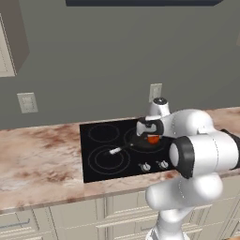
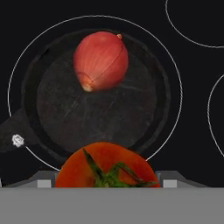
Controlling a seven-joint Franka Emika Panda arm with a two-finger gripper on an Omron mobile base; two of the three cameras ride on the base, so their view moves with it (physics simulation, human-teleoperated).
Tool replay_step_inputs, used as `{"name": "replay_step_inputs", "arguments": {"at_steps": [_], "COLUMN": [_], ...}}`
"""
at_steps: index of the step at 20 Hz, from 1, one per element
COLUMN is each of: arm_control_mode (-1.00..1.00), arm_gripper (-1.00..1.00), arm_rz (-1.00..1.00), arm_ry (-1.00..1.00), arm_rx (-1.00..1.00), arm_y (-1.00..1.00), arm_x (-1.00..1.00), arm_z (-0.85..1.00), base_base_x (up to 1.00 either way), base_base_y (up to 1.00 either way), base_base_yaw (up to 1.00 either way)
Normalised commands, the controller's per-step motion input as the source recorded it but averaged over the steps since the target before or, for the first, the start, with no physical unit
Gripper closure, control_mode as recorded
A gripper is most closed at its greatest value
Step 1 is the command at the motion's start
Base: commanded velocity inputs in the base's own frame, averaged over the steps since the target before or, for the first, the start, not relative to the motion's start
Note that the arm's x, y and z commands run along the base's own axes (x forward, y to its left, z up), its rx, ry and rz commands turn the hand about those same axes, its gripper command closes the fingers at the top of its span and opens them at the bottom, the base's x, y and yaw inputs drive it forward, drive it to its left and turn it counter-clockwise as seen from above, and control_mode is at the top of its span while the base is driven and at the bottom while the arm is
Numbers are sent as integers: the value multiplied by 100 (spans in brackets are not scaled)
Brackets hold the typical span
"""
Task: Place the pan on the center burner on the stove. Then place the tomato and the onion in the pan and turn on the center burner.
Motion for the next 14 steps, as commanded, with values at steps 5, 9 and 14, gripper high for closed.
{"name": "replay_step_inputs", "arguments": {"at_steps": [5, 9, 14], "arm_control_mode": [-100, -100, -100], "arm_gripper": [100, 100, 100], "arm_rz": [-6, -5, -5], "arm_ry": [0, 0, 0], "arm_rx": [0, 0, 0], "arm_y": [-2, -1, -1], "arm_x": [21, 24, 24], "arm_z": [-17, -19, -21], "base_base_x": [0, 0, 0], "base_base_y": [0, 0, 0], "base_base_yaw": [0, 0, 0]}}
